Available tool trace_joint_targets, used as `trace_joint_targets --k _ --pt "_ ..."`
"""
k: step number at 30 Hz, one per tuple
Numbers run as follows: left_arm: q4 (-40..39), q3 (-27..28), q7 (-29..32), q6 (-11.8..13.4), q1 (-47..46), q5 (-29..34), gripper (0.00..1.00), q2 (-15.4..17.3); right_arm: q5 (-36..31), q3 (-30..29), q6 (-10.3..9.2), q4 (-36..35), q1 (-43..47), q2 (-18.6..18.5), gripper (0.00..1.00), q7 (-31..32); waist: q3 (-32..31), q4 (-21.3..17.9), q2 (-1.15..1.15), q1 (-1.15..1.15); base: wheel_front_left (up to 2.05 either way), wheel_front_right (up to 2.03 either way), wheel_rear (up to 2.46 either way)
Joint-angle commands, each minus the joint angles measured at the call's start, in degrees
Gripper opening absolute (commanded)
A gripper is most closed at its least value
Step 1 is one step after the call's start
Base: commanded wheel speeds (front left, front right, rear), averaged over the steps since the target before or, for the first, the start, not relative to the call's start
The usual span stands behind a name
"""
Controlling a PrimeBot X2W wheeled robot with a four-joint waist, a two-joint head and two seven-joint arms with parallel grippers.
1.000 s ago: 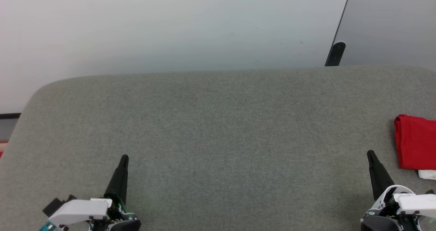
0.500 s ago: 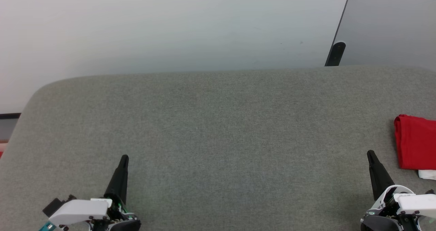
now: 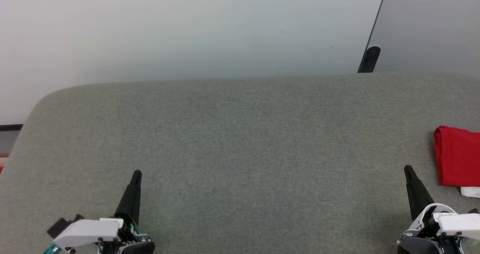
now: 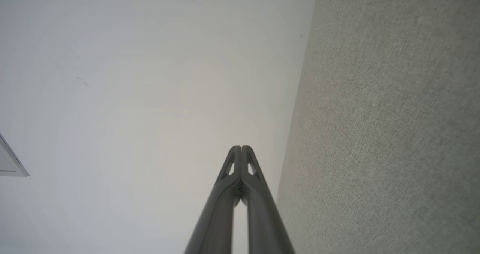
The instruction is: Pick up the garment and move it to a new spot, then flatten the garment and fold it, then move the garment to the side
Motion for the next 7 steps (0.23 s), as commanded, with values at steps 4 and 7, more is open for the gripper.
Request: trace_joint_targets --k 4,7 --pt "0.1 0.1 0.2 -0.3 -0.6 -0.2 0.00 0.0 0.2 0.1 -0.06 0.0 -0.2 0.2 0.00 0.0 0.0 0.0 0.00 0.00 0.00 0.00 0.00" --pt "0.1 0.1 0.2 -0.3 -0.6 -0.2 0.00 0.0 0.2 0.1 -0.06 0.0 -0.2 0.2 0.00 0.0 0.0 0.0 0.00 0.00 0.00 0.00 0.00"
